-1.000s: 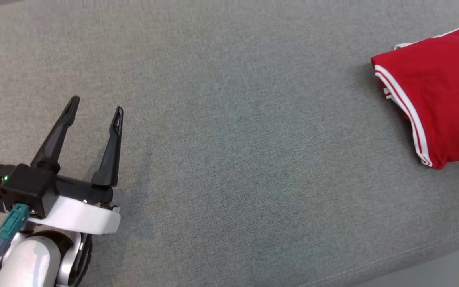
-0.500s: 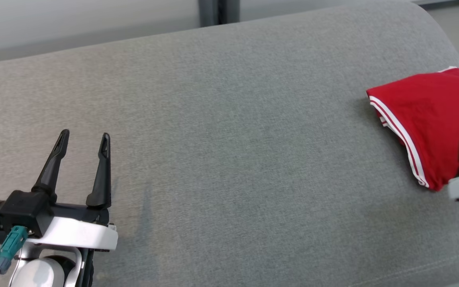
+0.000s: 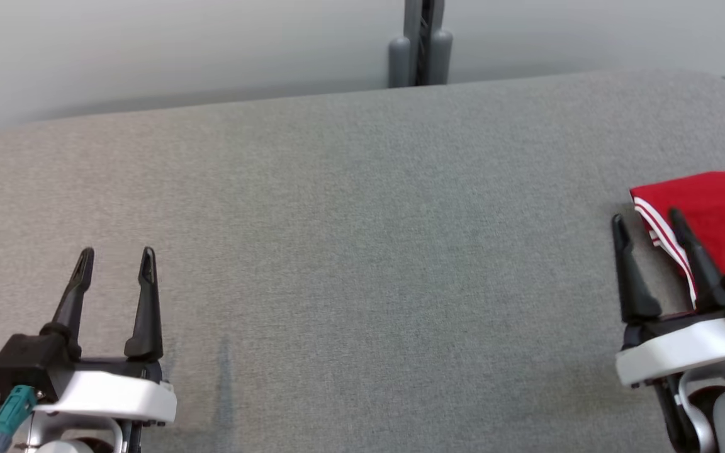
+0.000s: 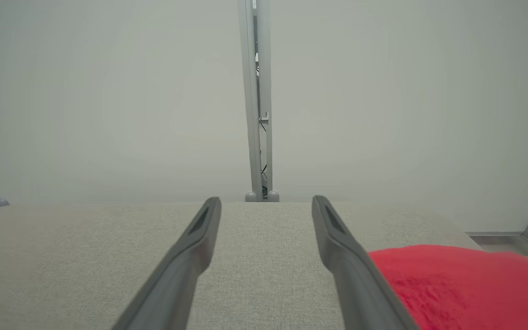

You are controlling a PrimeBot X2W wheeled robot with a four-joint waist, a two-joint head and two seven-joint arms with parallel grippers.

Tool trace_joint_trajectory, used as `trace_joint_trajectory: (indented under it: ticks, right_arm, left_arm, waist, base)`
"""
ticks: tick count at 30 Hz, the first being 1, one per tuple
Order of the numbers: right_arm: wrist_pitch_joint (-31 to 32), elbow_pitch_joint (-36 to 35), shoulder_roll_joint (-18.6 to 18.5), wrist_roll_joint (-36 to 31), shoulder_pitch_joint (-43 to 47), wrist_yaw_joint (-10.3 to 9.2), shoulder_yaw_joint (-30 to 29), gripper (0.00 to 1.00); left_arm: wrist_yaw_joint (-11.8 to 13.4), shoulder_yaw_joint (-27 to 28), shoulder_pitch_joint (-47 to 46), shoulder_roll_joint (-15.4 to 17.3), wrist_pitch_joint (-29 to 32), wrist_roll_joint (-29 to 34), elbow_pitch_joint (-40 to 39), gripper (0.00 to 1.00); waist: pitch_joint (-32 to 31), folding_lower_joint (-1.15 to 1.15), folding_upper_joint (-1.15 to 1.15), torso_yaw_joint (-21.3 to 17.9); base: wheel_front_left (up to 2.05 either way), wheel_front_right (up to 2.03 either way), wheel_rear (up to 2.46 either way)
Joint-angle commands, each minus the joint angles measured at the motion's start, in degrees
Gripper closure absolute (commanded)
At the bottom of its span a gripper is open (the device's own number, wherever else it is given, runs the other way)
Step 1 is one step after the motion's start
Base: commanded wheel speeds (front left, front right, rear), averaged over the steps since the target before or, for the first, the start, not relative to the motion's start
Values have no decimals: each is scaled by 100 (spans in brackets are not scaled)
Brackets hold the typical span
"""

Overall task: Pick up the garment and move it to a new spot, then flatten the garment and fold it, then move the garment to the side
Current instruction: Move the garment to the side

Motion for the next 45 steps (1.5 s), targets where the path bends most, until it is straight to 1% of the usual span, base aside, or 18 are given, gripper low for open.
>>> trace_joint_trajectory:
  ticks: [1, 3, 12, 24, 32, 45]
  right_arm:
    - [26, -32, -24, -41, 62, -3, 11, 0]
    - [94, -46, -20, -34, 149, -4, 98, 0]
    - [334, -147, 24, 3, 760, -4, 102, 0]
    - [481, -599, 77, 3, 1447, -3, -197, 0]
    - [526, -784, 117, 45, 1622, -3, -309, 0]
    - [467, -691, 135, 83, 1544, -3, -282, 0]
  left_arm:
    - [26, 13, 53, 6, -18, -18, 10, 0]
    - [34, 6, 156, 20, -14, -24, 28, 0]
    - [121, -94, 666, 70, 112, 10, -35, 0]
    - [91, -277, 910, 43, 233, -74, -4, 0]
    - [91, -298, 917, 51, 256, -135, 60, 0]
    - [56, -336, 801, 115, 306, -183, 126, 0]
  waist:
    - [-120, 0, 0, 102]
    - [-243, 0, 0, 148]
    - [-707, 0, 0, 228]
    - [-1034, 0, 0, 258]
    - [-1076, 0, 0, 212]
    - [-1102, 0, 0, 206]
  base:
    - [0, 0, 0]
    - [0, 0, 0]
    - [0, 0, 0]
    - [0, 0, 0]
    - [0, 0, 0]
    - [0, 0, 0]
